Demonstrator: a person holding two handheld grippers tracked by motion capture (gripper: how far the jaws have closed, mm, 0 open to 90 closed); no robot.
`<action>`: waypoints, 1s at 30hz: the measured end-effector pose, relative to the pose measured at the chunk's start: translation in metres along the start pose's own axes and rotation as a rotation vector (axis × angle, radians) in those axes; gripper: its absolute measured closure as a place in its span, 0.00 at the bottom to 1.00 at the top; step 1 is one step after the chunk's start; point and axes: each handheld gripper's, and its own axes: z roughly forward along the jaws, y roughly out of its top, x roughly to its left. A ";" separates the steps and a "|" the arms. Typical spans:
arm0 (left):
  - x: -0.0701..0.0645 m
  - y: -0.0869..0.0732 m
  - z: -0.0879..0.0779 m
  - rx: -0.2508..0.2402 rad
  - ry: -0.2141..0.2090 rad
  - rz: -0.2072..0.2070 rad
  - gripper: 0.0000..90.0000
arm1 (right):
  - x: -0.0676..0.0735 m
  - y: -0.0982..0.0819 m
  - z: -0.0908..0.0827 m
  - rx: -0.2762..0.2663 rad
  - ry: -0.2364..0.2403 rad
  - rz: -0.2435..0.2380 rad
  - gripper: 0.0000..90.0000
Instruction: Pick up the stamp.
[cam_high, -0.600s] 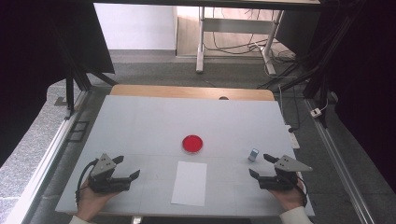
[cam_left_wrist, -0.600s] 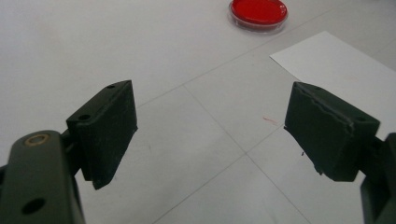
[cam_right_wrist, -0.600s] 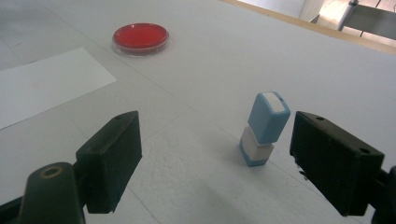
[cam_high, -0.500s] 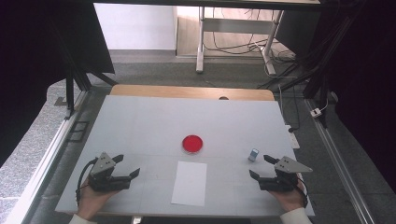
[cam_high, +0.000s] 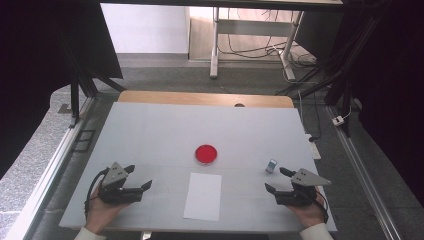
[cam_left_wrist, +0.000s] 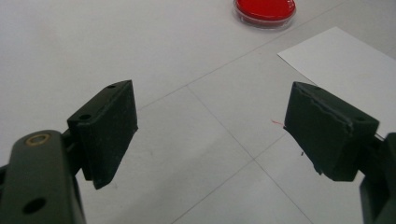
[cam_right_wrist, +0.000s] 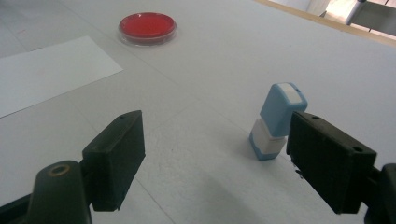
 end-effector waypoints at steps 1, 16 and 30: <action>0.000 0.000 -0.001 -0.005 -0.001 -0.003 0.19 | 0.001 0.000 0.000 0.001 0.005 0.000 0.22; 0.001 0.004 0.000 -0.017 0.003 0.003 0.19 | 0.003 0.017 0.001 -0.010 0.002 0.020 0.27; 0.003 0.004 0.001 -0.008 0.014 -0.006 0.20 | -0.006 0.047 0.009 0.014 0.004 0.013 0.28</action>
